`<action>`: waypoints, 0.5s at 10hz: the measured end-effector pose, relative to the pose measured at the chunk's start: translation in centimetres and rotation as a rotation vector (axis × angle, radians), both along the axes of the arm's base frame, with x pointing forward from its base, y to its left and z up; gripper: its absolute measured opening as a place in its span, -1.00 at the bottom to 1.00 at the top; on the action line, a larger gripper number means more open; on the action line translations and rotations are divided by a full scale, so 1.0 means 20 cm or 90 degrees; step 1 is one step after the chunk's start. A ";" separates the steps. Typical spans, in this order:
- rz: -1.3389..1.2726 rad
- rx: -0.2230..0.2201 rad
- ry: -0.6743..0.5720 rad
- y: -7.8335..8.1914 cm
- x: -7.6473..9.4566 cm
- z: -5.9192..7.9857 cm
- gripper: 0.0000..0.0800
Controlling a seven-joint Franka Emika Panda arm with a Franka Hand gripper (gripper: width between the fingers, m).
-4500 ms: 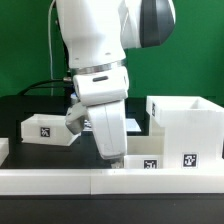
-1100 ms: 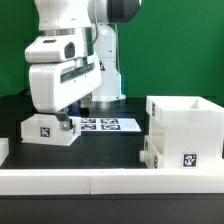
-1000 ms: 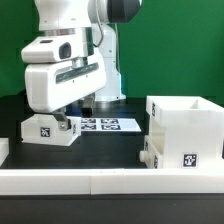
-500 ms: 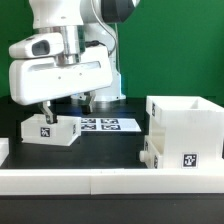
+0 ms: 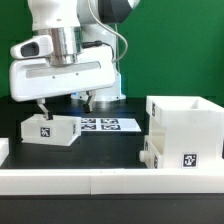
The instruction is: Assemble drawer
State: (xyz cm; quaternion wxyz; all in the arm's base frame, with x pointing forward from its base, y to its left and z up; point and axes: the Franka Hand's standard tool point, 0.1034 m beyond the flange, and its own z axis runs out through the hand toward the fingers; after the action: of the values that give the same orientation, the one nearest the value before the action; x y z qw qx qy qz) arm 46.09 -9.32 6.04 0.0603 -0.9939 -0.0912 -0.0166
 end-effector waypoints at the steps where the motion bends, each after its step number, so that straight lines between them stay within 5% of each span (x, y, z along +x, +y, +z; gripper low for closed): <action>1: -0.028 0.001 0.004 0.00 0.00 0.00 0.62; 5: -0.114 -0.001 0.011 -0.01 -0.06 -0.02 0.62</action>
Offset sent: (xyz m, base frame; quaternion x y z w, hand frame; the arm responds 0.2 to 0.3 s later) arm 0.0000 0.0000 0.0000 0.0000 0.0000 0.1296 0.9916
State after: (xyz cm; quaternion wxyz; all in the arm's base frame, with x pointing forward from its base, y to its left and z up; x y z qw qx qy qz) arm 44.80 -9.48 5.67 0.0583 -0.9982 -0.0015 -0.0134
